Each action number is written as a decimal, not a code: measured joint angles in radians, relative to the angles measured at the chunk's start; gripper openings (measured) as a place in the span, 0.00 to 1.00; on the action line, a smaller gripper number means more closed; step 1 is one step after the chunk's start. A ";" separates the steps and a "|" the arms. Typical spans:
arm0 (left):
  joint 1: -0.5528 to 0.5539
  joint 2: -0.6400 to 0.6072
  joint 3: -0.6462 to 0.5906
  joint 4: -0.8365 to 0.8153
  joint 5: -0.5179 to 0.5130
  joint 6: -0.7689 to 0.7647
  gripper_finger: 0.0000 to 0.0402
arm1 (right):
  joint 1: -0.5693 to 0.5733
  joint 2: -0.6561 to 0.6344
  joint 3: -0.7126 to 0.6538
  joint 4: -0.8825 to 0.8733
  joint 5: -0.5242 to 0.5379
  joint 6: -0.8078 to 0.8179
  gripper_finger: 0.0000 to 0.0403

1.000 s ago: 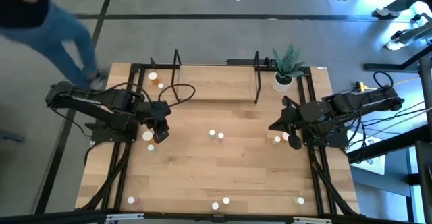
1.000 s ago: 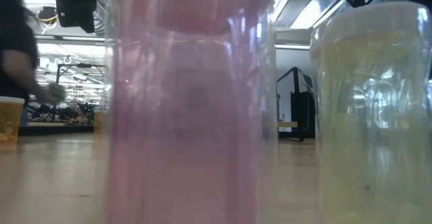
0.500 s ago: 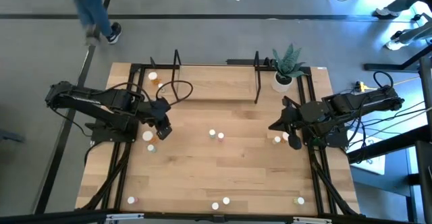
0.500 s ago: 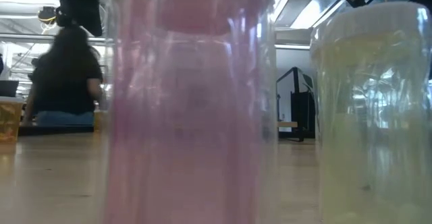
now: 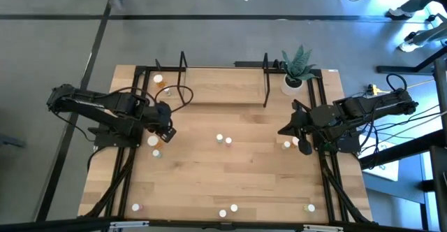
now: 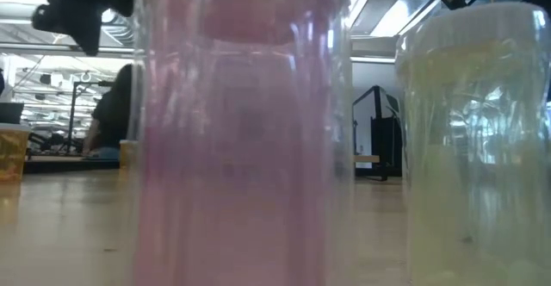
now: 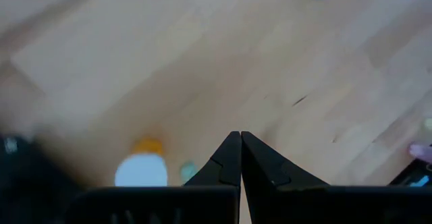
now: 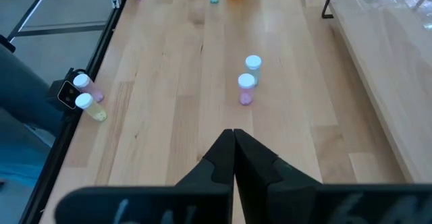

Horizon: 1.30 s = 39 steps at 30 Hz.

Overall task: Pick and place medicine bottles onto shelf by color
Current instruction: Put the bottom left orange pill bottle on the shelf

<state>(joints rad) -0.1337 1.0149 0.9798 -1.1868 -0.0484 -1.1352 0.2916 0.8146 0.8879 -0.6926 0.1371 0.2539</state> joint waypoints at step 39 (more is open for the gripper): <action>0.000 0.047 0.000 -0.158 0.067 0.147 0.57 | 0.000 0.000 0.000 0.000 0.000 0.000 0.02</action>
<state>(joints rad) -0.1337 1.0618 0.9798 -1.3453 0.0185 -0.9881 0.2918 0.8146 0.8879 -0.6927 0.1371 0.2538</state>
